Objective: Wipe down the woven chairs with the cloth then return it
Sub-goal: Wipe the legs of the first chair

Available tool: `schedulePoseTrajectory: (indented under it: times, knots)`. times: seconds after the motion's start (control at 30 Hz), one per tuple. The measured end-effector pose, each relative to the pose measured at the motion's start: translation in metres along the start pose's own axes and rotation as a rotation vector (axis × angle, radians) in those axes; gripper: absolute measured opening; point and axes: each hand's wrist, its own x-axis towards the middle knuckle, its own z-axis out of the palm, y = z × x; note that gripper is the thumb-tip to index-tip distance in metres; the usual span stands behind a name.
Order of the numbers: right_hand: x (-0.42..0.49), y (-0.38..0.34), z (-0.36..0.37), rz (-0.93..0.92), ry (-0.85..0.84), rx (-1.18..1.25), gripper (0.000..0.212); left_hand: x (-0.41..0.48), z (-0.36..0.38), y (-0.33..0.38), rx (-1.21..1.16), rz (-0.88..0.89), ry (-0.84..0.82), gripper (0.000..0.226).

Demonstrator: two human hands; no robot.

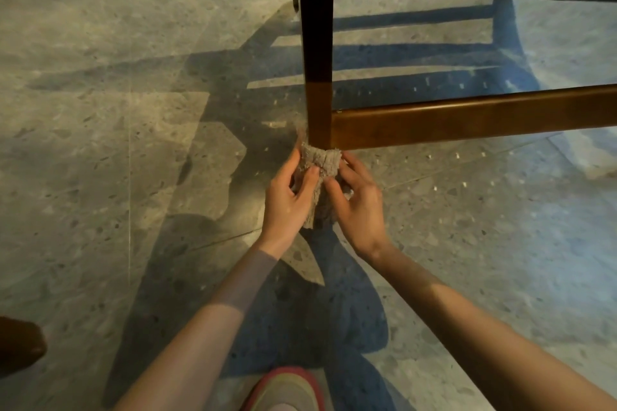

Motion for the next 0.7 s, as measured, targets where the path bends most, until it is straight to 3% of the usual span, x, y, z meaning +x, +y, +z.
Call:
schedulePoseTrajectory:
  times: [0.3,0.4,0.5,0.57,0.67,0.7]
  knots:
    - [-0.009,0.020,0.002,0.085,-0.259,0.009,0.051,-0.020,0.006,-0.026,0.146,-0.124,-0.084,0.029]
    - [-0.013,0.021,0.001,0.116,-0.243,-0.027,0.051,-0.025,0.005,-0.028,0.212,-0.140,-0.076,0.025]
    - [-0.011,0.020,-0.005,0.168,-0.185,-0.102,0.038,-0.027,0.002,-0.022,0.259,-0.153,-0.023,0.008]
    - [-0.011,0.016,-0.010,0.209,-0.165,-0.117,0.023,-0.033,0.005,-0.015,0.310,-0.123,0.056,0.024]
    - [-0.016,0.007,-0.022,0.226,-0.162,-0.118,0.012,-0.048,0.013,-0.001,0.282,-0.137,0.182,0.010]
    - [-0.018,0.004,-0.028,0.214,-0.174,-0.116,0.012,-0.053,0.015,0.006,0.255,-0.144,0.216,0.016]
